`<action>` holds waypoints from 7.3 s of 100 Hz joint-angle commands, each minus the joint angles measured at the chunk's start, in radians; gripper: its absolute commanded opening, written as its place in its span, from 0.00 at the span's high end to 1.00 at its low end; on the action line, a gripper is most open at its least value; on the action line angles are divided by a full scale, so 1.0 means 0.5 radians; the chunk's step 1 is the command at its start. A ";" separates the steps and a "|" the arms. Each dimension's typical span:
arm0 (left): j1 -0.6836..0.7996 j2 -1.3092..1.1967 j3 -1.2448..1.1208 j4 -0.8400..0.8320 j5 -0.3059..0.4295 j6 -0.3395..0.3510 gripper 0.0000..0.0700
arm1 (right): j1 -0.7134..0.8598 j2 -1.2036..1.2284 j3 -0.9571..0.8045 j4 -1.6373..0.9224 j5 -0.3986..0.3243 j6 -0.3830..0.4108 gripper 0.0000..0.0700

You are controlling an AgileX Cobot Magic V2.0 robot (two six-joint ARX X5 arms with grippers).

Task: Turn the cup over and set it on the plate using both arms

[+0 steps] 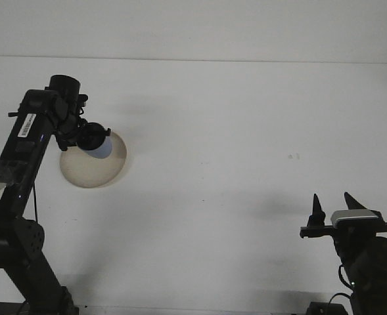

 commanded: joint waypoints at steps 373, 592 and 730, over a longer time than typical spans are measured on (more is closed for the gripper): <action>-0.195 -2.497 -2.409 1.828 -0.096 -0.089 0.99 | 0.002 0.006 0.011 0.034 0.000 0.013 1.00; -0.059 -3.716 -3.725 2.723 -0.092 0.049 0.98 | 0.002 0.005 0.011 0.066 0.000 0.013 1.00; -0.059 -3.716 -3.754 2.714 -0.081 0.049 0.98 | 0.002 -0.009 0.008 0.125 0.001 0.013 1.00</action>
